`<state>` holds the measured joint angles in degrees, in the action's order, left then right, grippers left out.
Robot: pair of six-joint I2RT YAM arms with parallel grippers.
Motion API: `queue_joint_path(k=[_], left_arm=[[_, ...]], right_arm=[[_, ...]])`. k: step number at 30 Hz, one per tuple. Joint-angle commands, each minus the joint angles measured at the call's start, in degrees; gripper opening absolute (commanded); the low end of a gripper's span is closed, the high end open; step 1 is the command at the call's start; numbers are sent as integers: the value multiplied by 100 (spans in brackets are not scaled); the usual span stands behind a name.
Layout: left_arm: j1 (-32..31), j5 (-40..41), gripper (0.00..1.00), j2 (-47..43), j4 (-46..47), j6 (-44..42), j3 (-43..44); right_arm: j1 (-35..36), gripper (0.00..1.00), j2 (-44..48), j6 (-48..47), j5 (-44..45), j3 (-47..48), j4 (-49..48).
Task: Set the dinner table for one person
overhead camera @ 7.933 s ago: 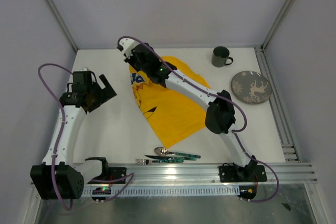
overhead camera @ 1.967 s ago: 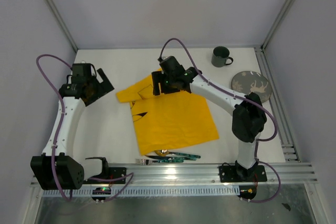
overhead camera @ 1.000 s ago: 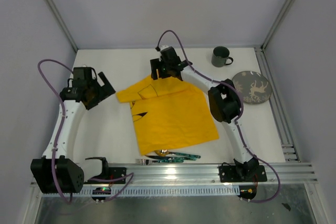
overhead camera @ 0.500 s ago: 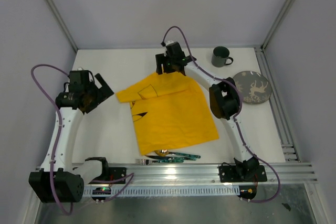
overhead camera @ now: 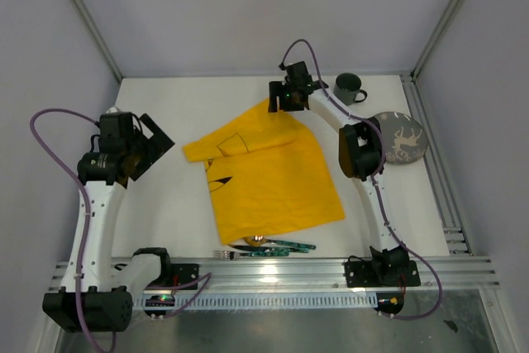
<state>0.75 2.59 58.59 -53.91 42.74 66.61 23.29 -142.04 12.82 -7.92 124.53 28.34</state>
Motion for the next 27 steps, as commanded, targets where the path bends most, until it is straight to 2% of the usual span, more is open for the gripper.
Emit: queue_joint_path(k=[1,7,13,19,23,27], left_arm=[[-5,110,99,-216,-137,216,274],[-14,22,99,-278,-120,384,230],[-5,31,99,-392,12,437,-7],[-14,-118,99,-120,363,437,-298],[-5,-224,99,65,600,498,-332],[-5,-400,99,170,864,472,-377]], right_arm=[[-236,75,-87,124,-270,326,172],[-264,75,-193,177,-805,196,313],[-272,75,457,423,-1124,-816,-706],[-272,75,467,204,-1089,-272,-269],[-272,76,659,107,-703,-402,-188],[-272,76,1300,-69,35,-1165,-626]])
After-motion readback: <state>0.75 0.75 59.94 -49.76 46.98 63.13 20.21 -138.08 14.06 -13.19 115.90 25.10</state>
